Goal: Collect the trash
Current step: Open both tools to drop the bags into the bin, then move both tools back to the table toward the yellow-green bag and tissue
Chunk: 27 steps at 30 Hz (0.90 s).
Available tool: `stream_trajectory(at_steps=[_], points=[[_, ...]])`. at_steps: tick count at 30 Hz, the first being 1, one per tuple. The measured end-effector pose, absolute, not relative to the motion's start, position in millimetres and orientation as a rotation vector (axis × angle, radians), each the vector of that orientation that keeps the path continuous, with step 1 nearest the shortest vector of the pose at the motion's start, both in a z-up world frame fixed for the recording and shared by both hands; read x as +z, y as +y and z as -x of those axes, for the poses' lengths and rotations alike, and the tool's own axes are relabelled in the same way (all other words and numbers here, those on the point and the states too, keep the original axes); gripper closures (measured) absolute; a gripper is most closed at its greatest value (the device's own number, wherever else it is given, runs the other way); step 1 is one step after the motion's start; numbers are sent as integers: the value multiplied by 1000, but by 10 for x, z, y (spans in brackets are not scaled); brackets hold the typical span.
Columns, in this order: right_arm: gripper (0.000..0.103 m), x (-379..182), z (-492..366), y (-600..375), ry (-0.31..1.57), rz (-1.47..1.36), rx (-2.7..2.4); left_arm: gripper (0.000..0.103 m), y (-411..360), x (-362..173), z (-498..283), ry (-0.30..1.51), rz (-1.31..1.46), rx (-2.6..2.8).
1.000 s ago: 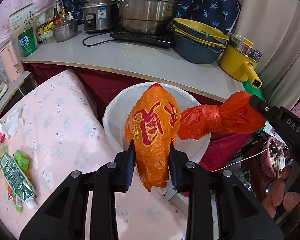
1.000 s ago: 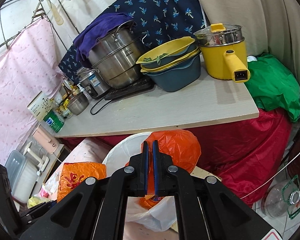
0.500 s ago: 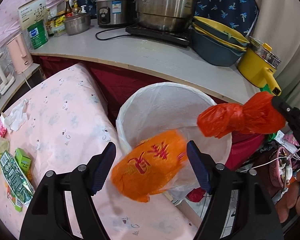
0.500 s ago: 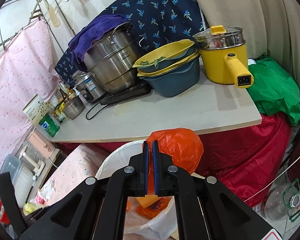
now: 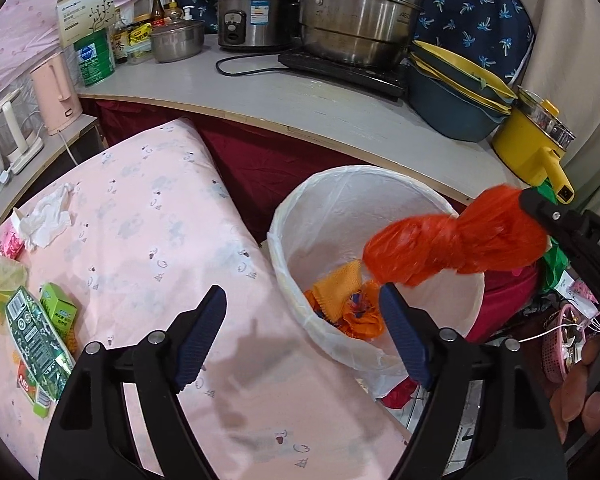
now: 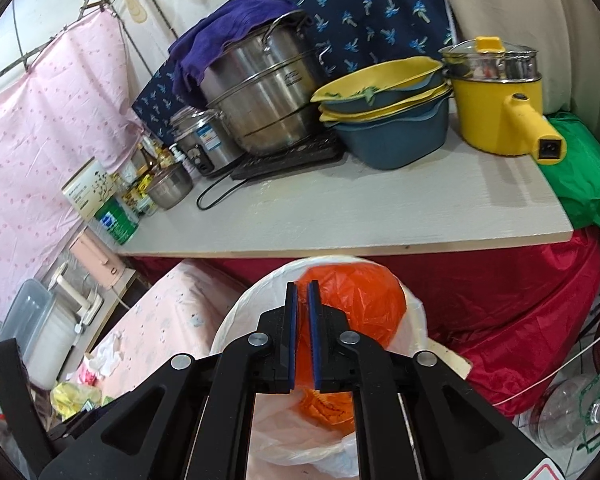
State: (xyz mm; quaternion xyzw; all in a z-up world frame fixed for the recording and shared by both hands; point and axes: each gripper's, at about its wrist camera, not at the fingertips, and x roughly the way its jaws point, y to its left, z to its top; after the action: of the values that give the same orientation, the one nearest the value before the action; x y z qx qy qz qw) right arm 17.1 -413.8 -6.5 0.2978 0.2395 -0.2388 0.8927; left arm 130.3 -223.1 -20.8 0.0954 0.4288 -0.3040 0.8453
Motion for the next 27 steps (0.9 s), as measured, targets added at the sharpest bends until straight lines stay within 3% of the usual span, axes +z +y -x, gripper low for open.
stream_trajectory(at_steps=[3,7,14,27], points=[[92,-85,-247,-4062,511,-613,-480,28,-2157,-202,-1326,904,-191,-633],[75,-80,-305,-3958,513,-607,-472,28,-2062,-200,-1343,903,-185,-621],[65,-21,-378,-3772,523,-576,-452,27,-1893,-167,-1372,897,-162,-599],[62,101,-575,-3275,545,-515,-375,27,-1327,-84,-1459,890,-89,-527]])
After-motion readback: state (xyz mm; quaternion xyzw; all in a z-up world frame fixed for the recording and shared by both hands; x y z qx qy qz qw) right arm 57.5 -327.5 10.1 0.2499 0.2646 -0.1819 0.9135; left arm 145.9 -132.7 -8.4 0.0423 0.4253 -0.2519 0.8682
